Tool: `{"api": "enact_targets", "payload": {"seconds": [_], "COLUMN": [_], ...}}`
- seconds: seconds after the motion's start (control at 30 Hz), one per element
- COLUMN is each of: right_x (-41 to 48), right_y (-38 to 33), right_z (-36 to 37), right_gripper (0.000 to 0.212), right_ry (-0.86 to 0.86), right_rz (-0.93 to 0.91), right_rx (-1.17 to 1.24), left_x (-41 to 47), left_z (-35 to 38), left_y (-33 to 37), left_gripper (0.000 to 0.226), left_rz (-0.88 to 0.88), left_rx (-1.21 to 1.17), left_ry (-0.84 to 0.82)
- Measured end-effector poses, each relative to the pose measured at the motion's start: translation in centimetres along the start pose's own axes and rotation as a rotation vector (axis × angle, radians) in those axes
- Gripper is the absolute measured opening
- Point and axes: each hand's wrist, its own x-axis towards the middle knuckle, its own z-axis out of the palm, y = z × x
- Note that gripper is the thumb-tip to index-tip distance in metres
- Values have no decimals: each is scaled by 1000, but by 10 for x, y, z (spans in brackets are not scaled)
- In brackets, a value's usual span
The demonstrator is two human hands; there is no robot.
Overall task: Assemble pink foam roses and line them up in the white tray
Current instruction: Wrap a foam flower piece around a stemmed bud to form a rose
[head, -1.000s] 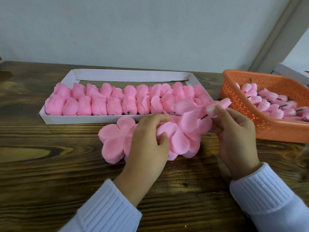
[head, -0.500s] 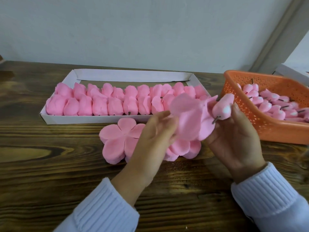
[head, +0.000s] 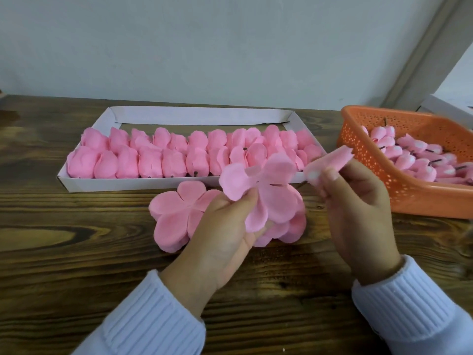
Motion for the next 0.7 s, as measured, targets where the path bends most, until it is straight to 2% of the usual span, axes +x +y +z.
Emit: {"api": "enact_targets", "payload": {"seconds": [0.1,0.27,0.4,0.7], "right_x": [-1,-4,-6,-10], "right_y": [-3,-2,0,-6], "right_z": [3,7,6,13], "right_gripper": [19,11,19,24], "right_ry": [-21,-81,-88,-1], "right_rz": [-4,-66,-58,-154], "right_rx": [56,-242,-420,-613], "left_x": [-1,-1,-3,-3], "left_z": [0,-2,-1,1], "left_y": [-2,-4,-2,-5], "left_gripper": [25,30,33,32], "left_rz": [-41,-59,-70,2], "left_rx": [-21,-64,-101,105], "left_ry": [-84,-185,-255,-215]}}
